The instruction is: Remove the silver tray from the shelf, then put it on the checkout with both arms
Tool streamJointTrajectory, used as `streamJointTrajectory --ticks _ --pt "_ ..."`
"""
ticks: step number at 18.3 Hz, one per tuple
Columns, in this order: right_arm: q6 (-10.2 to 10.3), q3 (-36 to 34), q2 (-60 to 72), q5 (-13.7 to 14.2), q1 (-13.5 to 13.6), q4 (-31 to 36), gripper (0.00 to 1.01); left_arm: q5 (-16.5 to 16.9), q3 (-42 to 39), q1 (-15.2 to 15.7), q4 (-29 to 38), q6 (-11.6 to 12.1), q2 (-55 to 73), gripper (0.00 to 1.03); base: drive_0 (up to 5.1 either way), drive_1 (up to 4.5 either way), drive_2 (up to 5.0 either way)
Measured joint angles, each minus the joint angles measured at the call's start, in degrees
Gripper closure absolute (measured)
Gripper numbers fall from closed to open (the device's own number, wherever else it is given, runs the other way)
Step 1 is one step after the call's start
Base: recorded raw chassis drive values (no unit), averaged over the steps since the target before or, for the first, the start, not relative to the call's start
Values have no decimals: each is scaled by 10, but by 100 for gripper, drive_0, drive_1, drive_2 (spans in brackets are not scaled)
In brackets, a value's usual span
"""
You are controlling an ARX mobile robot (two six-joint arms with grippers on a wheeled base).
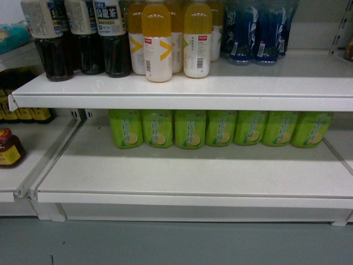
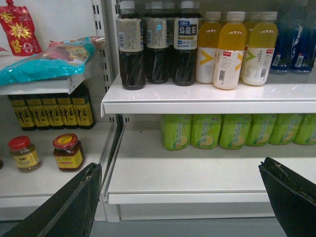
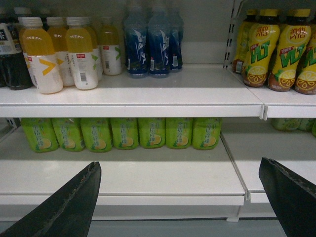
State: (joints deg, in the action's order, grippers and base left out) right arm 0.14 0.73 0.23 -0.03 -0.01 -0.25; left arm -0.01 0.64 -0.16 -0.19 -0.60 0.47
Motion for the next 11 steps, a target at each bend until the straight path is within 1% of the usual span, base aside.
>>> streamJointTrajectory --ticks 11 --pt "0 0 0 0 0 0 3 0 0 0 0 0 0 5 0 0 0"
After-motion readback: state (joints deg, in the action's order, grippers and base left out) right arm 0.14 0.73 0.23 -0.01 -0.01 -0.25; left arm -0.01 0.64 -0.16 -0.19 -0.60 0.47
